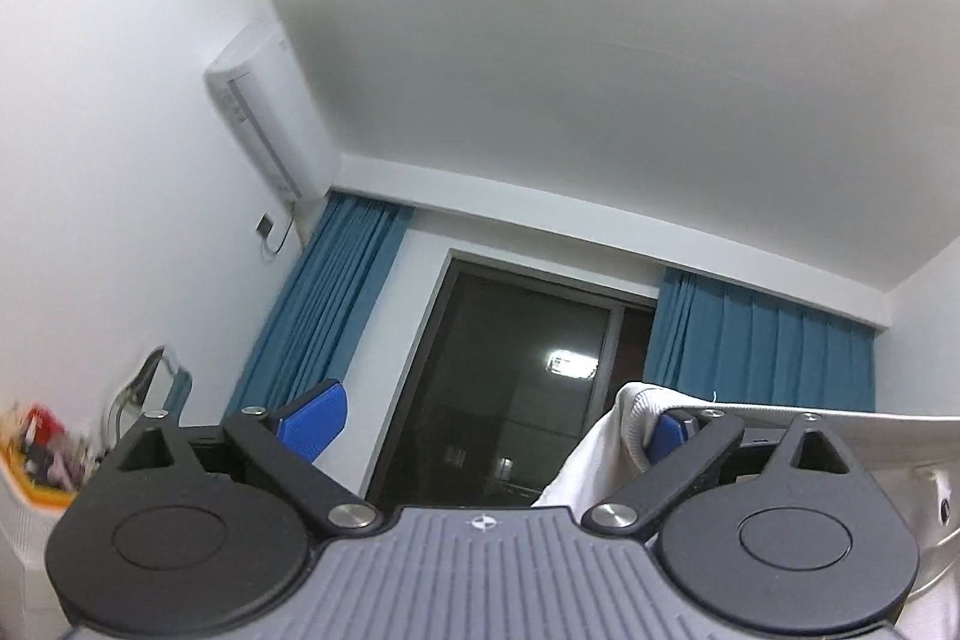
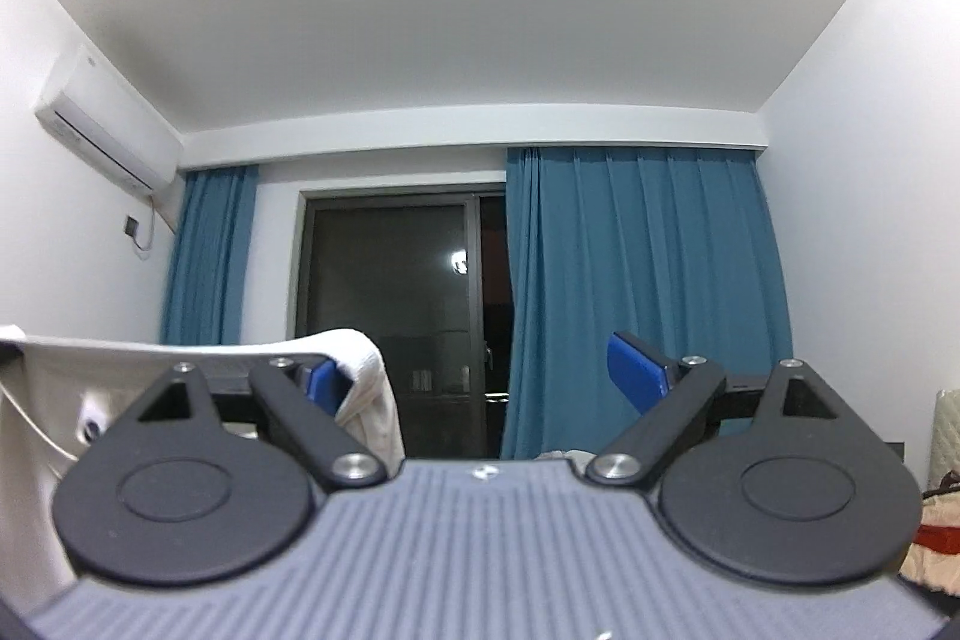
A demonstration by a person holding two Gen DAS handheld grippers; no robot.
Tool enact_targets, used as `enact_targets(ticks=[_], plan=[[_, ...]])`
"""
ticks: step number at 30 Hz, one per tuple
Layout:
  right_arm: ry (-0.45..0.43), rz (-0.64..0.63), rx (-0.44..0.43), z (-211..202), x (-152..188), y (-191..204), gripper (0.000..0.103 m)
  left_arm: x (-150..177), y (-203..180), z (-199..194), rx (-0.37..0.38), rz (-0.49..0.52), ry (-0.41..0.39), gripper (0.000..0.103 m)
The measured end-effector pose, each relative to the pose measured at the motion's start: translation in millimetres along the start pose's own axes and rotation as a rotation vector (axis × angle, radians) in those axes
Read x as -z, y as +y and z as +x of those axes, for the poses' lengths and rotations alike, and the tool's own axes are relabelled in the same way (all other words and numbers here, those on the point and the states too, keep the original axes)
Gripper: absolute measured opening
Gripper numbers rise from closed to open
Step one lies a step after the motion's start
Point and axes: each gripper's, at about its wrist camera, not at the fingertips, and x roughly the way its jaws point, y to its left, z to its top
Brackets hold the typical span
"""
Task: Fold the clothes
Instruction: 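Raise the T-shirt high with both grippers to shake it out, then lower the T-shirt flat onto the bed with both grippers and release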
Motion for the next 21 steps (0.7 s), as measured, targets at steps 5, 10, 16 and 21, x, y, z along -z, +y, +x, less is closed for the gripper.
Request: enact_targets(ticks=[5,10,16,21], plan=[[0.112,-0.045,0.039,82,46,0,0.09,74,-29,89,0.005,0.074,0.095,0.103],[0.251,-0.076,0.076,177,145,-1,0.09,245,-32,201,-0.014,0.134,0.274,0.103],[0.464,-0.088,0.116,316,353,-1,0.09,481,-15,325,-0.052,0.137,0.522,0.103],[0.638,-0.071,0.124,405,518,-1,0.09,663,4,383,-0.063,0.192,0.729,0.103]])
